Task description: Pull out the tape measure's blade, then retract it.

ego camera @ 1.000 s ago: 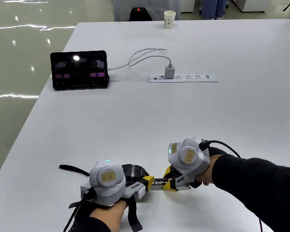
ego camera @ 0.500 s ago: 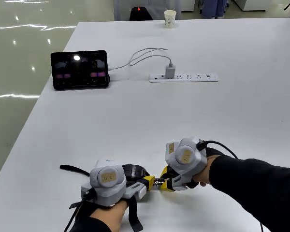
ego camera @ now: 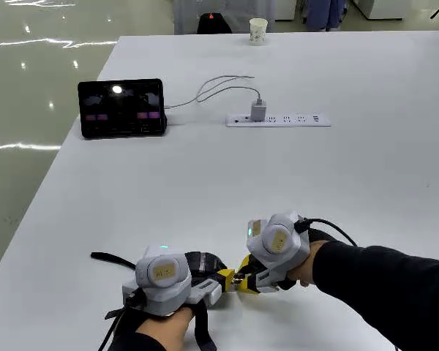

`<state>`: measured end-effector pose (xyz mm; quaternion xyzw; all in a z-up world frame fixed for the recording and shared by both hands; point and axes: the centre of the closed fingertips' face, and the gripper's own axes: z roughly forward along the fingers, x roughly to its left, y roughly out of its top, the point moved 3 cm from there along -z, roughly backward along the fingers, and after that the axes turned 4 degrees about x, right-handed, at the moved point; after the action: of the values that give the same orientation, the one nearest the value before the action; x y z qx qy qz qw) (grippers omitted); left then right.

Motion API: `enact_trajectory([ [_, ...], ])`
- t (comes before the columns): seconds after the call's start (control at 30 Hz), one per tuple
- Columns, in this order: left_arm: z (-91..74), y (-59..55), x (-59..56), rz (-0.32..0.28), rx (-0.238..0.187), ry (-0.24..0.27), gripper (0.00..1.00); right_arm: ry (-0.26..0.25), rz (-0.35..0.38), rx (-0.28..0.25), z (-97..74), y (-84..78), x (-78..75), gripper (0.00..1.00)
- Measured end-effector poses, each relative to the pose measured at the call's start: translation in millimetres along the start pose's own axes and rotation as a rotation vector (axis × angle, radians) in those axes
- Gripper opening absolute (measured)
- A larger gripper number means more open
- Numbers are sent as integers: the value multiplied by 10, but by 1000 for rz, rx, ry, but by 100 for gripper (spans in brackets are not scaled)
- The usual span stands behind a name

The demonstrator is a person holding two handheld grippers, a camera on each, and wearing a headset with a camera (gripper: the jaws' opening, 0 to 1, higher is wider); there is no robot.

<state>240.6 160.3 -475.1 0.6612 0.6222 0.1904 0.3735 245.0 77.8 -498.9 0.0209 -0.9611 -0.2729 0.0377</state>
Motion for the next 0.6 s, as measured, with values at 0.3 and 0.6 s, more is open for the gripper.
enact_trajectory([
  [0.3, 7, 4, 5, -4, -1, -2, 61, -6, -2, -7, 33, 34, -17, 12],
  [0.6, 18, 6, 12, -5, -1, -3, 61, -7, -2, -10, 56, 60, -23, 12],
])
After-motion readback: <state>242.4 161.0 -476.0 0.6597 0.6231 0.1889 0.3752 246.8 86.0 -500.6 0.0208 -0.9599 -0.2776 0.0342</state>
